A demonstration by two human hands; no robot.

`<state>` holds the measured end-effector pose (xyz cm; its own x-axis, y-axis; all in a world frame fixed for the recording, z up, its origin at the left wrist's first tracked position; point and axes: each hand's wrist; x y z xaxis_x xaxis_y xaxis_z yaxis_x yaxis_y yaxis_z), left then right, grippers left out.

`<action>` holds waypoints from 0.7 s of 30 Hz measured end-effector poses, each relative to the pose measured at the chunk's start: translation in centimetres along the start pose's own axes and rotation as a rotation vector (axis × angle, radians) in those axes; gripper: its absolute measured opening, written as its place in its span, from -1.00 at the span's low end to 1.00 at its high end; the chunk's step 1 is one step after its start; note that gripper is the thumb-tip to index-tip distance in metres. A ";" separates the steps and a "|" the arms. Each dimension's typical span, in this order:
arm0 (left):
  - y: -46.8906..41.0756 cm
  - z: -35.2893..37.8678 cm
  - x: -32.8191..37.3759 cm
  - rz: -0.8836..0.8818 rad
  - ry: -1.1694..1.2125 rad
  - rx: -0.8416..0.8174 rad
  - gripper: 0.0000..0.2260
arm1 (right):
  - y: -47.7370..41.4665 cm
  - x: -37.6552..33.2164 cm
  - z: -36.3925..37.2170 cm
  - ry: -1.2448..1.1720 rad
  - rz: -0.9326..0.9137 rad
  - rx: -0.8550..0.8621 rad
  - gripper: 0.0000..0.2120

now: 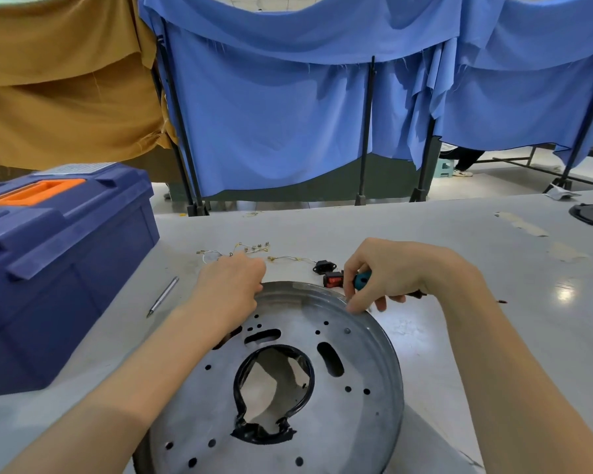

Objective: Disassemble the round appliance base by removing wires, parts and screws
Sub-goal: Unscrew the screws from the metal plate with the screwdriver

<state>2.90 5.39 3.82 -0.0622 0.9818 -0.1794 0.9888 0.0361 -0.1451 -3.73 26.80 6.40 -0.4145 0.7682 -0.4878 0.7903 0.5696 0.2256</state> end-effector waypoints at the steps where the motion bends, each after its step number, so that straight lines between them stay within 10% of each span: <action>1: 0.1 -0.3 0.0 -0.014 -0.012 -0.023 -0.93 | -0.1 -0.1 0.1 -0.003 0.001 -0.011 -0.89; 9: 0.5 -1.4 0.1 0.101 0.195 -0.074 -0.62 | -1.4 -0.3 1.4 -0.045 -0.104 0.134 -0.95; 21: 0.1 -0.2 -0.4 0.015 0.185 -0.004 -0.77 | -0.4 0.2 0.2 -0.079 -0.057 0.048 -0.92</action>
<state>3.02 5.08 4.11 -0.0218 0.9998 0.0009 0.9899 0.0217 -0.1399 -4.00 26.69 6.00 -0.4239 0.7083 -0.5644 0.7878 0.5959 0.1561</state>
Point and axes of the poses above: each hand's wrist, its own y-axis away from the middle knuckle, its own z-axis out of the palm, x = y × z, and after that the axes turned 1 degree about -y, right-handed
